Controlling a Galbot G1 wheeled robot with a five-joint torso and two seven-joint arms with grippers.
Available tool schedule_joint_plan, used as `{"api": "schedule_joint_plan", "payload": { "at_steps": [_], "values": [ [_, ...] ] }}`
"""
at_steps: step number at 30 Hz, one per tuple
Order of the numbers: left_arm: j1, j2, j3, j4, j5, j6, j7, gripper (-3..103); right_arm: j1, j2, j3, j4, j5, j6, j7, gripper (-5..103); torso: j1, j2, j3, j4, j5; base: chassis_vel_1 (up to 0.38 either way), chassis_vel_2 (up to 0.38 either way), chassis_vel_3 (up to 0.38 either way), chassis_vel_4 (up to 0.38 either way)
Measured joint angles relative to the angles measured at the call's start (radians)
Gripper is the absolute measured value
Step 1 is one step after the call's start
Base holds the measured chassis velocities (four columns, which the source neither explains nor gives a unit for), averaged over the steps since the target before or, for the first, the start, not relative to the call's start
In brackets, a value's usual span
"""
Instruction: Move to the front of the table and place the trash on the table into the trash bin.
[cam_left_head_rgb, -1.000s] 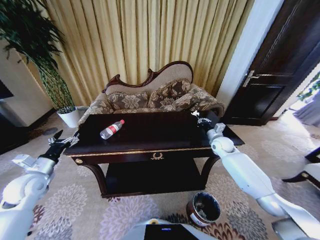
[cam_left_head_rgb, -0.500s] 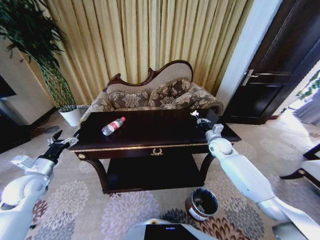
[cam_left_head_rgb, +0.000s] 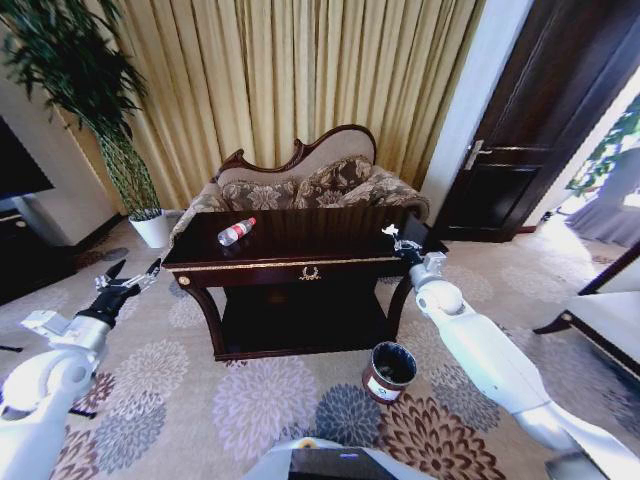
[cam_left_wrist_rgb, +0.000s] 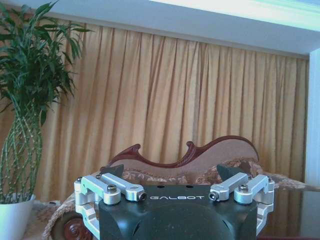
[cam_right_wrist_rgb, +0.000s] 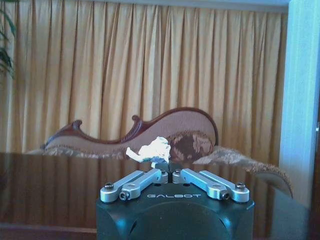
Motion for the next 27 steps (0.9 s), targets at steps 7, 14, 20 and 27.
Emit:
{"api": "schedule_joint_plan", "payload": {
  "at_steps": [7,14,20,27],
  "values": [
    [0.009,-0.008,-0.008,-0.007,0.000,-0.002,0.001,100,-0.108,0.011,0.044,-0.023,-0.040,0.004,-0.025,0,0.002,-0.001,0.001,-0.0011,0.0001,-0.027,0.026,0.020,-0.031],
    [0.014,-0.010,-0.012,-0.015,0.000,-0.002,0.001,100,-0.199,0.021,0.116,-0.062,-0.077,0.021,-0.064,0,0.001,0.000,0.000,-0.0007,0.0002,-0.008,0.009,0.005,-0.005],
    [0.012,-0.012,-0.001,-0.017,0.006,-0.002,0.001,100,-0.304,0.035,0.185,-0.129,-0.136,0.036,-0.133,0,0.001,-0.001,0.000,-0.0007,0.0001,0.000,0.000,0.000,0.000],
    [0.008,-0.009,0.002,-0.025,0.006,0.001,-0.001,100,-0.362,0.054,0.180,-0.213,-0.192,0.016,-0.163,0,0.001,-0.001,0.000,-0.0007,-0.0001,0.000,0.000,0.000,0.000]
  ]
}}
